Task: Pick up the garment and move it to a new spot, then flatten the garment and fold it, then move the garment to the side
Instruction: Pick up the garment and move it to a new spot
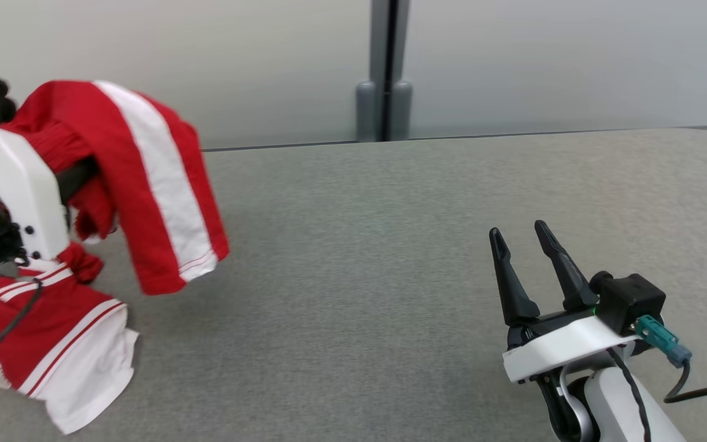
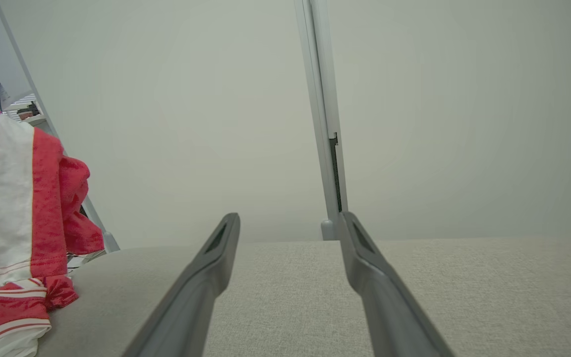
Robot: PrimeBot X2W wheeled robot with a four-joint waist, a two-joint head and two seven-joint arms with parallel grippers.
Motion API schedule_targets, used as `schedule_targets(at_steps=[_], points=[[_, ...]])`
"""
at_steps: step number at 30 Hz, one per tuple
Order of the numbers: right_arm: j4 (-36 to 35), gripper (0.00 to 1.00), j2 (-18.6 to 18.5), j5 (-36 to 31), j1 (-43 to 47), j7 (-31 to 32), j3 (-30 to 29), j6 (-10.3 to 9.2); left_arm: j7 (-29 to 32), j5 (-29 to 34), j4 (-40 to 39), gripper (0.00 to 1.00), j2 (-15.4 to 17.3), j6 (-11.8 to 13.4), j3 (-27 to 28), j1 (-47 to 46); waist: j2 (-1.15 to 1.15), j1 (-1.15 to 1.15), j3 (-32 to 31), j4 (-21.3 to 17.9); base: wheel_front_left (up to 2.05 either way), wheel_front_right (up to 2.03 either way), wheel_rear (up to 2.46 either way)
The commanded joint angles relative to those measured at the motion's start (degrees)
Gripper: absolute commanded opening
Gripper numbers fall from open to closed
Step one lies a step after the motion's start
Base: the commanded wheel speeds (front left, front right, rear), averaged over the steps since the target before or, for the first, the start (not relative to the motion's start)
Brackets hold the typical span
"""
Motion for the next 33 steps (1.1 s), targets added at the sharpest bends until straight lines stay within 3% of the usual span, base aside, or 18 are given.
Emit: schedule_targets(at_steps=[1,7,12,18,25,26,27,28,33], points=[[-0.13,1.0,-0.45,-0.09,0.06,-0.27,-0.3,0.11,0.02,-0.66,-1.77,0.0,-0.96,0.13,-0.35,-0.95,0.0,0.0,-0.36,-3.19,0.0,0.0,0.0],[-0.55,1.0,-0.41,-1.33,-0.6,-0.27,-1.3,0.11,-1.77,-1.53,-9.91,0.0,-6.27,1.32,-2.12,-0.06,0.0,0.0,1.41,-8.79,0.0,0.0,0.0],[-1.12,1.0,-0.38,-2.16,-1.18,-0.27,-2.59,0.11,-7.4,1.6,-10.71,0.0,-11.47,2.42,-4.72,1.7,0.0,0.0,3.7,-12.09,0.0,0.0,0.0],[-1.96,1.0,-0.39,-2.3,-1.75,-0.27,-2.72,0.11,-16.28,5.59,-6.08,0.0,-16.69,2.99,-7.15,4.76,0.0,0.0,5.6,-13.92,0.0,0.0,0.0],[-2.16,1.0,-0.39,-1.91,-2.12,-0.27,-2.5,0.11,-30.17,10.0,8.56,0.0,-23.42,1.48,-11.38,8.19,0.0,0.0,7.03,-14.39,0.0,0.0,0.0],[-2.07,1.0,-0.41,-1.96,-2.23,-0.28,-2.45,0.11,-32.01,10.88,11.01,0.14,-23.99,1.36,-11.97,8.06,0.0,0.0,7.06,-14.24,0.0,0.0,0.0],[-1.98,1.0,-0.39,-2.05,-2.28,-0.27,-2.43,0.11,-33.36,11.31,13.29,0.66,-24.68,1.19,-12.69,7.87,0.0,0.0,7.01,-14.01,0.0,0.0,0.0],[-1.85,1.0,-0.39,-2.16,-2.31,-0.27,-2.38,0.11,-34.55,11.77,15.23,1.0,-25.22,0.89,-13.3,7.4,0.0,0.0,6.92,-13.69,0.0,0.0,0.0],[-0.92,1.0,-0.39,-2.82,-1.69,-0.27,-2.46,0.11,-39.01,12.92,21.29,1.0,-26.5,0.17,-15.76,5.54,0.0,0.0,5.4,-11.36,0.0,0.0,0.0]])
